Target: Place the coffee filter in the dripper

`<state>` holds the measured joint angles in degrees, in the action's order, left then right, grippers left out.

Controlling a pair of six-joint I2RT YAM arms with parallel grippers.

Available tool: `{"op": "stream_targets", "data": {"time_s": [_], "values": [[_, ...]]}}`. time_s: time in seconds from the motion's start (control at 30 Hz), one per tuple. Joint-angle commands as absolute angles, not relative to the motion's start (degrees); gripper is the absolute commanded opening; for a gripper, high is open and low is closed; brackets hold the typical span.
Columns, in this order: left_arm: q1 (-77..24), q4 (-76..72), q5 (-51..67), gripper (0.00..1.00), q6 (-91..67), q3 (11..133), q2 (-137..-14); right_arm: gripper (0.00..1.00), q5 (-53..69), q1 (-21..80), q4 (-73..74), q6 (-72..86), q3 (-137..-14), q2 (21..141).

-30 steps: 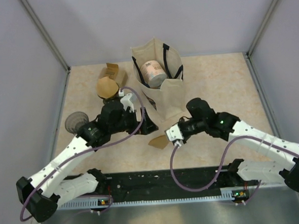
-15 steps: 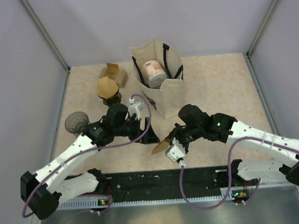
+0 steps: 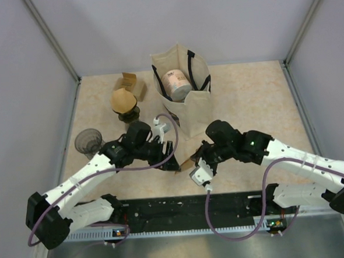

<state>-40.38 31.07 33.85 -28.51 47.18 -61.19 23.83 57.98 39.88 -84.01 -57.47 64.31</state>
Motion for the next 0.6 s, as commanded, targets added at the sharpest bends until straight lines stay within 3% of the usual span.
{"op": "stream_targets", "data": {"time_s": [0.0,0.57], "values": [[-40.43,31.99,31.20,0.66,-26.89,47.64,-61.17,0.00,24.96,58.62,39.20,-84.81,-58.27,61.79],[-40.25,31.55,31.55,0.64,-27.42,47.81,-60.82,0.00,24.08,58.54,41.92,-85.08,-59.15,63.28]]}}
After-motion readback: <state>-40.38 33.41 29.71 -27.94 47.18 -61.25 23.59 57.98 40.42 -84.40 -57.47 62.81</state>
